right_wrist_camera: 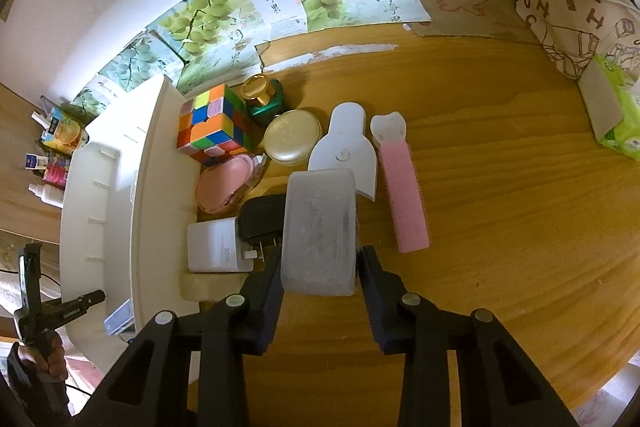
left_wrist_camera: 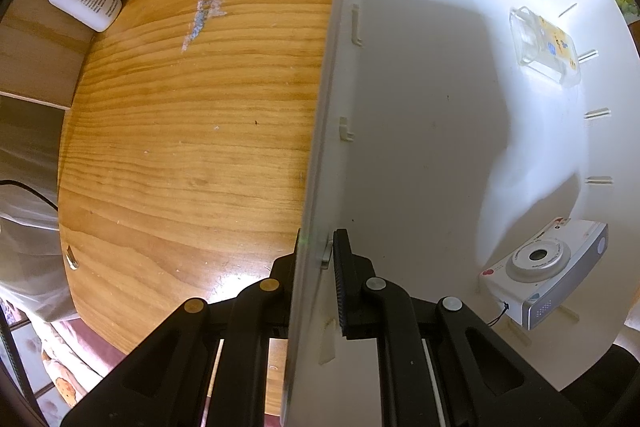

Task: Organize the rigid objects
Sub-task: 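Close the right tool on the frosted plastic box and lift it, then carry the frosted box over the white tray and open the right tool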

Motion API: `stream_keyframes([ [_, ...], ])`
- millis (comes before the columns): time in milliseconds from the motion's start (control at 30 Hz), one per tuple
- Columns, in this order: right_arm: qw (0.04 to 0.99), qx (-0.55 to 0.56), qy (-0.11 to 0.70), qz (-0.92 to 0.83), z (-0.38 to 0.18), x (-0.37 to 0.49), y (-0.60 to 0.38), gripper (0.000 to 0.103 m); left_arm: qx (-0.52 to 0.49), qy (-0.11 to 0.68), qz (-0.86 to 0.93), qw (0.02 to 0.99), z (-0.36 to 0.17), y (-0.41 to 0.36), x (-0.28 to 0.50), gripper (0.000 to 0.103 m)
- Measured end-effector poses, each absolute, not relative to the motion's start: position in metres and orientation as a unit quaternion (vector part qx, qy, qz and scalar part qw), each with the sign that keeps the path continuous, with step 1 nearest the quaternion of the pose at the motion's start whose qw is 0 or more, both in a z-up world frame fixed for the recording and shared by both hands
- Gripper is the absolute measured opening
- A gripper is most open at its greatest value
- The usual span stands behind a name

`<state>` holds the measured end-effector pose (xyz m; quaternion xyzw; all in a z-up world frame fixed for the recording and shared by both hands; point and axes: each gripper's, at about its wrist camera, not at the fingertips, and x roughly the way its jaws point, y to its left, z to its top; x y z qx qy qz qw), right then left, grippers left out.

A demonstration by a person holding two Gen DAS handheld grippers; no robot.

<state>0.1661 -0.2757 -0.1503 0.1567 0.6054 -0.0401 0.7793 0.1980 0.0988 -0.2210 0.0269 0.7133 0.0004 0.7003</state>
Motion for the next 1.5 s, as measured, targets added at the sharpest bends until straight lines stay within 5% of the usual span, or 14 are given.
stream_keyframes([
  [1500,0.846,0.127,0.507,0.105,-0.038,0.166,-0.171,0.035,0.080,0.730,-0.030,0.678,-0.220,0.086,0.191,0.011],
])
